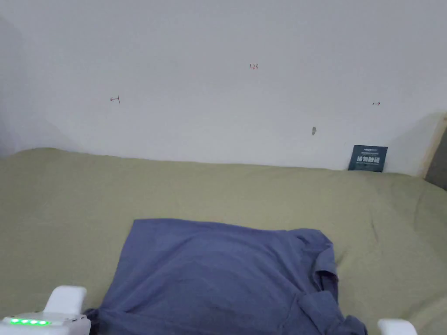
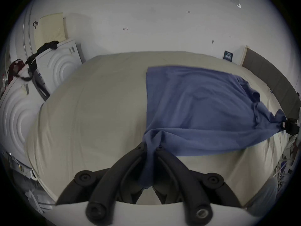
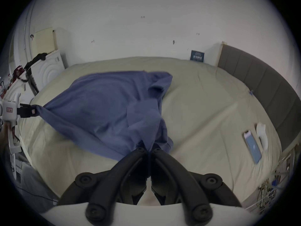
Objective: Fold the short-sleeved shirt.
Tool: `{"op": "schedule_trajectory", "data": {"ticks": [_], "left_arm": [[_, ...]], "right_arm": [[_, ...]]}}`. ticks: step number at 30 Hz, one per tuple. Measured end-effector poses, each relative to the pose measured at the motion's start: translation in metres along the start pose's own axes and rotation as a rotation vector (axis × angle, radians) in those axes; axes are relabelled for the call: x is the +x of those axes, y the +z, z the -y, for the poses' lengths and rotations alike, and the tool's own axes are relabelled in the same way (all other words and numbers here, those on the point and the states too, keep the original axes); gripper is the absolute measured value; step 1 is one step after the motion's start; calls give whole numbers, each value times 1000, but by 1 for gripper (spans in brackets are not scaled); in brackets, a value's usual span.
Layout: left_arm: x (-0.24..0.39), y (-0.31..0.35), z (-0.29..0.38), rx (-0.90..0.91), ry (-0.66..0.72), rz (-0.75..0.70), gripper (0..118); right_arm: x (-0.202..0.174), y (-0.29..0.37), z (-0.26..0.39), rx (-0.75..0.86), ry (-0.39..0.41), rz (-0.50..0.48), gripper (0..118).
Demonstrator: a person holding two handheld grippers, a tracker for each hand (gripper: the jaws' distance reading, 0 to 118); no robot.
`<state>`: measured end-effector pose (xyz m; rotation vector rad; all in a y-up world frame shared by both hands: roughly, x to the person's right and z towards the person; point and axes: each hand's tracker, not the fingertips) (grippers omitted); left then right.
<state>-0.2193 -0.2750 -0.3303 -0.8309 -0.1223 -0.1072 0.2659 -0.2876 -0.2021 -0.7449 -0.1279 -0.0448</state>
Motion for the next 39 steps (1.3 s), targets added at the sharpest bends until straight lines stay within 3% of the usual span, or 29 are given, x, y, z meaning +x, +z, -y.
{"op": "schedule_trajectory", "data": {"ticks": [7,17,18,20,21,25,29,31,32,33,34,35,37,39], "left_arm": [[-22,53,62,-61,11,22,5],[-24,69,85,-91,23,63,6],[-26,70,84,-96,38,73,12],[-28,75,84,-101,48,84,86],[-26,76,86,-103,46,85,114],[-11,106,85,2,50,85,118],[-1,130,70,152,103,99,118],[7,142,64,233,122,87,111],[9,146,61,261,121,88,97],[9,149,57,308,126,56,68],[11,153,56,344,114,45,19],[15,154,55,366,88,29,1],[16,154,57,417,124,1,0],[12,155,50,369,112,47,0]], "right_arm": [[8,49,72,-51,-69,-25,5],[8,60,84,-75,-106,-47,7],[9,62,83,-79,-116,-49,17],[13,64,83,-116,-153,-64,95],[16,65,84,-132,-171,-66,118],[21,80,90,-53,-182,-60,114],[14,105,53,45,-124,-19,114],[10,113,48,116,-121,-25,105],[7,117,45,146,-116,-14,91],[3,124,42,189,-95,12,68],[0,128,40,228,-69,20,21],[-4,129,39,253,-44,34,21],[-11,135,41,344,-18,107,2],[-12,134,42,308,-11,56,2]]}}
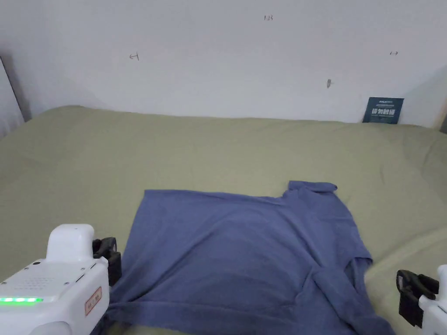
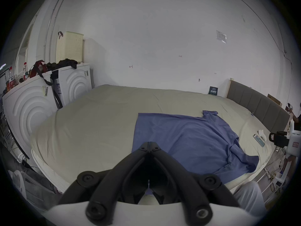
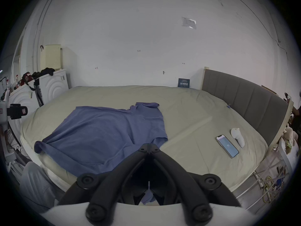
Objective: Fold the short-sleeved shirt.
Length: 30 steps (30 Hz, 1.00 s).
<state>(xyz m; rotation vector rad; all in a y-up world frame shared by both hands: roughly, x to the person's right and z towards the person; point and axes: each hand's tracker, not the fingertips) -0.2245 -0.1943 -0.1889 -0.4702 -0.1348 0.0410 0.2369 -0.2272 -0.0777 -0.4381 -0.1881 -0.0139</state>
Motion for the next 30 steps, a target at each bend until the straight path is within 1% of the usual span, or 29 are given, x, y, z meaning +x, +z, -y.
{"op": "schedule_trajectory", "data": {"ticks": [2,5,9,10,11,14,15,16,17,18,20,22,23,24,25,26,27,28,29,30], "left_arm": [[-1,3,6,16,-6,-10,0],[-12,0,7,-33,-19,-17,0],[-45,-16,24,-178,16,7,0],[-44,-15,27,-209,4,2,0],[-46,-20,34,-278,-4,-6,0],[-59,-31,51,-376,44,-1,0],[-62,-35,56,-408,64,4,14],[-64,-39,59,-438,77,0,67],[-65,-44,63,-468,77,2,107],[-66,-51,67,-503,87,14,118],[-59,-59,76,-509,82,-9,117],[-60,-75,82,-564,56,-33,117],[-57,-79,85,-564,46,-43,112],[-53,-83,89,-582,25,-42,98],[-52,-85,88,-585,28,-43,57],[-56,-85,85,-584,33,-38,57],[-55,-84,86,-589,47,-10,41],[-53,-84,88,-580,87,26,4],[-50,-82,88,-564,110,24,4],[-52,-81,84,-580,90,16,4]], "right_arm": [[-1,1,3,6,-13,-5,2],[1,-1,2,-6,-13,-12,2],[7,-5,10,-65,-12,-31,2],[9,-7,14,-76,-12,-36,2],[10,-9,18,-100,-7,-44,2],[15,-17,31,-171,1,-60,2],[15,-19,35,-201,4,-63,2],[15,-20,38,-213,2,-73,2],[16,-21,41,-223,-2,-75,2],[18,-23,43,-238,-7,-77,2],[21,-27,48,-267,-21,-81,2],[25,-32,52,-293,-39,-85,2],[26,-33,53,-299,-42,-80,2],[27,-35,54,-306,-45,-77,2],[29,-37,56,-323,-48,-76,2],[30,-38,57,-337,-50,-72,2],[31,-39,59,-346,-53,-69,2],[32,-39,60,-355,-57,-65,2],[33,-38,61,-357,-60,-63,2],[35,-38,62,-363,-68,-67,2]]}}
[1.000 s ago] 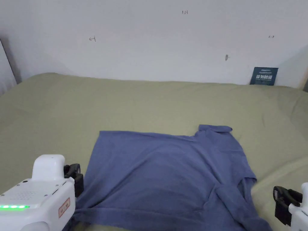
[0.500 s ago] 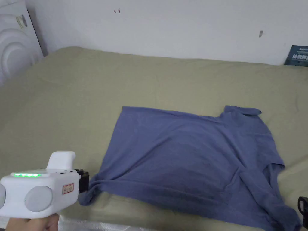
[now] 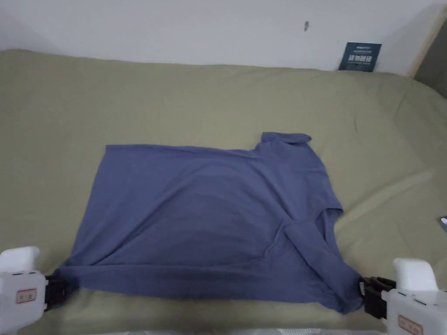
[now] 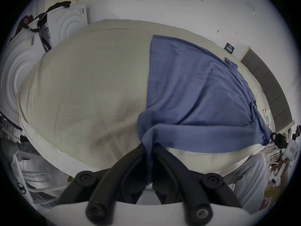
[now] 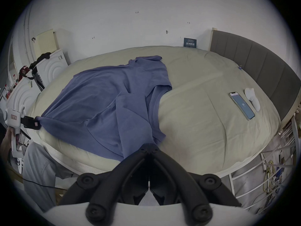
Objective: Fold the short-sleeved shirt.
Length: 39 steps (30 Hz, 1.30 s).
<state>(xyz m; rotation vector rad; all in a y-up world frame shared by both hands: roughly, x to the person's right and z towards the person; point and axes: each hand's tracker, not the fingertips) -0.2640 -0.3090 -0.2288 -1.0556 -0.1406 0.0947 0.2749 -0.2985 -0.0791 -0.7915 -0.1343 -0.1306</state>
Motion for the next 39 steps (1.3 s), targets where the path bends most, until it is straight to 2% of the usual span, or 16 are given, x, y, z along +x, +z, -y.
{"op": "schedule_trajectory", "data": {"ticks": [1,2,3,4,5,6,9,10,11,13,16,18,19,26,31,39], "left_arm": [[2,0,1,3,-11,1,4],[3,1,2,7,-18,-7,4],[2,1,2,5,-20,-12,4],[2,4,-1,4,-19,-10,4],[1,5,-1,4,-17,-10,4],[1,6,-1,2,-17,-10,4],[2,11,-2,2,-21,-13,4],[2,10,-2,1,-26,-16,4],[2,10,-2,-1,-28,-19,4],[0,9,-4,-3,-28,-22,4],[-3,9,-6,-8,-27,-21,4],[-7,10,-10,-5,-32,-16,4],[-9,12,-13,0,-35,-14,4],[-2,24,-66,64,-97,13,4],[11,7,-119,93,-148,7,4],[15,-60,-182,25,-82,50,4]], "right_arm": [[1,0,1,-12,-9,-6,3],[2,-1,1,-22,-16,-9,13],[4,-2,2,-31,-24,-17,43],[5,-5,3,-67,-28,-25,90],[5,-7,6,-73,-31,-36,107],[4,-5,9,-54,-26,-35,109],[7,-18,13,-87,-23,-36,106],[8,-22,15,-93,-28,-44,96],[10,-26,16,-101,-35,-47,77],[15,-31,19,-103,-49,-49,9],[15,-22,16,-88,-55,-72,9],[10,-15,10,-65,20,-48,9],[9,-12,6,-58,30,-52,9],[5,-9,-59,10,49,-57,9],[5,-43,-118,28,61,-45,9],[8,-127,-171,-55,52,-14,9]]}}
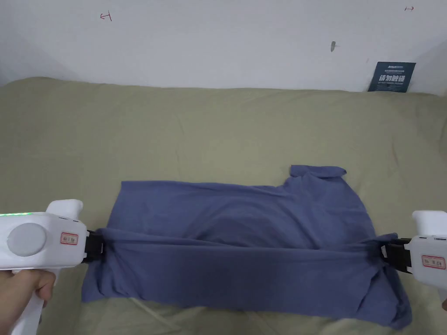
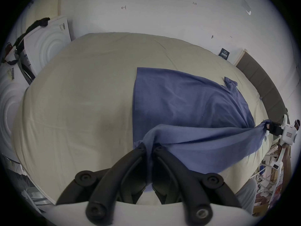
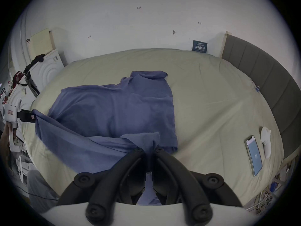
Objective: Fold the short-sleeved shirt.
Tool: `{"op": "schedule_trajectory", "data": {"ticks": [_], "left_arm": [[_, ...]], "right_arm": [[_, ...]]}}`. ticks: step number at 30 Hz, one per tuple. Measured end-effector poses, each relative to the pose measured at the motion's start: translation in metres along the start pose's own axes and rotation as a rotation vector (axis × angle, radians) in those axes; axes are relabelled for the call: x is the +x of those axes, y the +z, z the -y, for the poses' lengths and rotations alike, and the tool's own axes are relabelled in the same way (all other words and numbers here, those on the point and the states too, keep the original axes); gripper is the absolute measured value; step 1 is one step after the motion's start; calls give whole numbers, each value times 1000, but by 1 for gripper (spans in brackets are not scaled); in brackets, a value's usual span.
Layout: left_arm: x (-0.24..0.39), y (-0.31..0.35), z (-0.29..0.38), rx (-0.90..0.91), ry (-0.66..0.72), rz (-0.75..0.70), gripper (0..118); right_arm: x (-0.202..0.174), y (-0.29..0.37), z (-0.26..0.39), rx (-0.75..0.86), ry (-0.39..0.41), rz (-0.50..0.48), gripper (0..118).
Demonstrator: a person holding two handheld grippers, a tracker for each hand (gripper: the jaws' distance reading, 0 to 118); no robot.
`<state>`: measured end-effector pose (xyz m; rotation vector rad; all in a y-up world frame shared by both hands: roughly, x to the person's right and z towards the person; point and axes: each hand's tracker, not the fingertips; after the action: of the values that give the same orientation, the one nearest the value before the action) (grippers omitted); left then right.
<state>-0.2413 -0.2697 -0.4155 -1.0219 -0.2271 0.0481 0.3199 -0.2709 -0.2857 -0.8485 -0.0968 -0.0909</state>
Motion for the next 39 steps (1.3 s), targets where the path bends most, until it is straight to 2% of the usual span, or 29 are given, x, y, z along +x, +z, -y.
{"op": "schedule_trajectory", "data": {"ticks": [5,6,7,8,9,10,11,12,14,17,18,19,20,21,22,25,28,29,30,31,32,36,37,38,39], "left_arm": [[3,-37,-12,-45,4,-9,4],[2,-41,-12,-52,9,-3,8],[1,-44,-11,-55,19,2,36],[0,-42,-8,-40,22,-1,75],[1,-38,-5,16,24,-26,109],[1,-35,0,33,11,-33,118],[1,-29,5,31,7,-37,118],[0,-18,9,59,15,-45,118],[-1,-4,16,64,23,-48,118],[1,20,38,124,38,-71,106],[2,29,46,148,44,-81,106],[4,36,54,177,42,-90,89],[5,42,62,191,37,-100,64],[6,44,71,186,34,-103,34],[7,45,77,183,27,-100,0],[10,45,92,161,20,-84,0],[13,35,89,131,4,-70,0],[13,30,87,120,6,-64,6],[14,25,84,108,7,-62,37],[13,17,80,101,11,-65,94],[13,8,76,84,9,-70,118],[5,-24,61,39,-7,-135,118],[-1,-49,64,21,-9,-157,118],[-4,-59,64,7,-18,-160,115],[-7,-67,64,-13,-19,-155,103]], "right_arm": [[6,-41,-7,-62,-34,-4,10],[7,-46,-8,-70,-38,-5,20],[7,-45,-7,-70,-45,-3,58],[9,-44,-6,-65,-85,-12,95],[11,-41,-2,-73,-124,-30,118],[12,-37,2,-66,-150,-55,114],[13,-27,1,23,-159,-28,113],[11,-21,5,-30,-157,-70,113],[8,-8,12,-26,-162,-63,113],[2,15,30,-6,-169,-62,111],[-1,25,39,6,-170,-64,109],[-4,34,49,29,-161,-53,95],[-10,44,56,75,-138,-23,67],[-15,50,63,94,-115,6,30],[-19,53,70,104,-103,19,2],[-20,61,91,91,-101,-27,2],[-19,56,102,78,-78,-6,2],[-19,54,102,72,-76,-3,2],[-19,53,102,68,-78,-3,2],[-16,53,104,64,-86,-6,2],[-16,52,104,62,-92,-10,2],[-11,45,101,52,-86,-11,2],[-10,43,100,48,-82,-10,2],[-9,41,99,41,-78,-11,2],[-7,39,100,37,-75,-9,2]]}}
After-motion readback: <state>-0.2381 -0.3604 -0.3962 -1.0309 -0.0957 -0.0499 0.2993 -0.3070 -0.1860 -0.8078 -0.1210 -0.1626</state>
